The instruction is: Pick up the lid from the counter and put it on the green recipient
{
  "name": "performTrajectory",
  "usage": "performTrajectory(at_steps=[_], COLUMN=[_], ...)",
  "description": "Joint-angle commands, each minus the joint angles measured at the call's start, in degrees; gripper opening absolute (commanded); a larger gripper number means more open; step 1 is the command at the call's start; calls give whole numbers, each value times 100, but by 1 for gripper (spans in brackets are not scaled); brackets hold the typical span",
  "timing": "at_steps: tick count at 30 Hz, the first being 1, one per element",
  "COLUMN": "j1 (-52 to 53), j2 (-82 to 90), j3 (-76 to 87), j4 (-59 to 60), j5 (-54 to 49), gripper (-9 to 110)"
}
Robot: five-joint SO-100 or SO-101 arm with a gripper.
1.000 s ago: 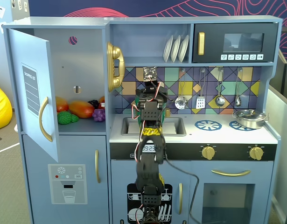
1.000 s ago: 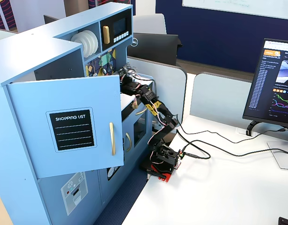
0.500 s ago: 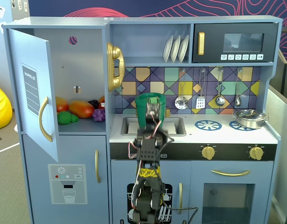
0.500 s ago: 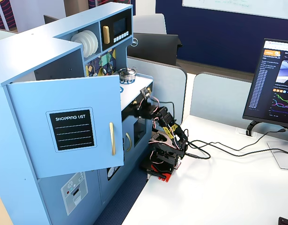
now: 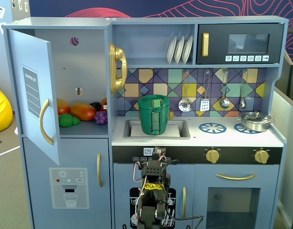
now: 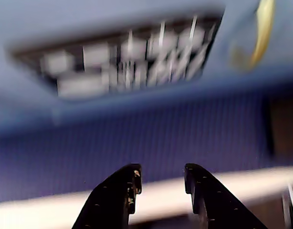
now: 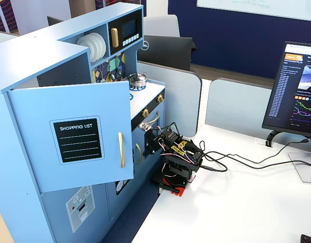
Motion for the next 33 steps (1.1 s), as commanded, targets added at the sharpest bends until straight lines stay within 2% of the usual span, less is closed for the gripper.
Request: performTrajectory(at_steps=[1,11,16,18,20,33], j1=[-220,-703,-729,-729,-668,-659], j2=[62,44,70,70,70,70], j3=[343,615,624,624,624,624], j4=[334,1169,1758,1890,1907,1907], j5=[-185,53,-308,18,448,396], gripper=[0,2,2,3,3,4])
